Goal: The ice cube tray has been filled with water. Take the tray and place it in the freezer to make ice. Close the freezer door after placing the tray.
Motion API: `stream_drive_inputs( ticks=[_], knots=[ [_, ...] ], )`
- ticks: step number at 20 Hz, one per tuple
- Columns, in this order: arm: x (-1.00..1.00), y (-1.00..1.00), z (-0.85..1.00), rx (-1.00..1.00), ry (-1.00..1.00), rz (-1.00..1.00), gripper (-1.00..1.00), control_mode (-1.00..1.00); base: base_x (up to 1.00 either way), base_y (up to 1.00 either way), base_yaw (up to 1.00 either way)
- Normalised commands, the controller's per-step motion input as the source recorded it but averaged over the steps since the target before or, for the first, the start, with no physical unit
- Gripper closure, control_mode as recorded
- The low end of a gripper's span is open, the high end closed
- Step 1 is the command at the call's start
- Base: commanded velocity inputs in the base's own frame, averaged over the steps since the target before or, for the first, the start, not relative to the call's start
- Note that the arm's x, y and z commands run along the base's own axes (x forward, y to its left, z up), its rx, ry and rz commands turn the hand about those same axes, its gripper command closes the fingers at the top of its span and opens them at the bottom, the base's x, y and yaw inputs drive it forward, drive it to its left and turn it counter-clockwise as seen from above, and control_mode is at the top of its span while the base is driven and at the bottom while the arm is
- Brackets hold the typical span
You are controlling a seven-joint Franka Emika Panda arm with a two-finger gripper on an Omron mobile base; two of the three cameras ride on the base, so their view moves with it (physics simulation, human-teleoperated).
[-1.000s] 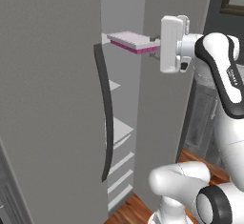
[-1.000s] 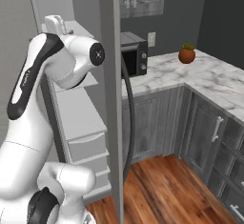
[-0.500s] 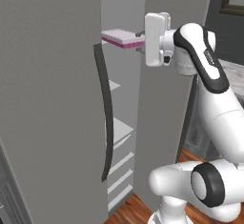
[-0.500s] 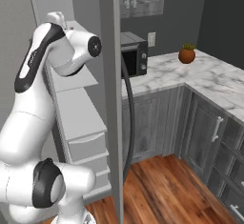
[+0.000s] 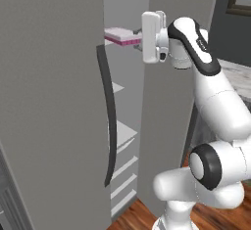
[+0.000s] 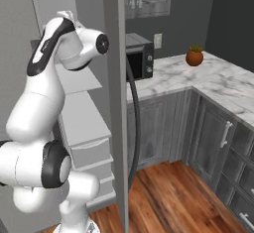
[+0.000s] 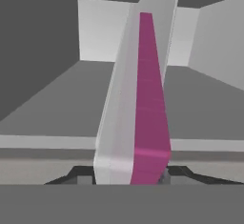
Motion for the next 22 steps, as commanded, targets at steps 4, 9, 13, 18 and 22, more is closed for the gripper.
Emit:
stream_drive_inputs(
  ticks=[4,9,13,18,22],
  knots=[
    [0.62,0.08,0.0,0.0,0.0,0.0,1.0,-1.0,0.0,0.0,0.0],
    [0.6,0.25,0.0,-0.04,0.01,0.0,1.0,-1.0,0.0,0.0,0.0],
    [0.56,0.23,0.0,-0.05,0.04,0.0,1.0,-1.0,0.0,0.0,0.0],
    [0.56,0.06,-0.05,-0.05,0.05,0.0,1.0,-1.0,0.0,0.0,0.0],
    [0.6,0.13,-0.14,-0.06,0.04,0.0,1.0,-1.0,0.0,0.0,0.0]
  ],
)
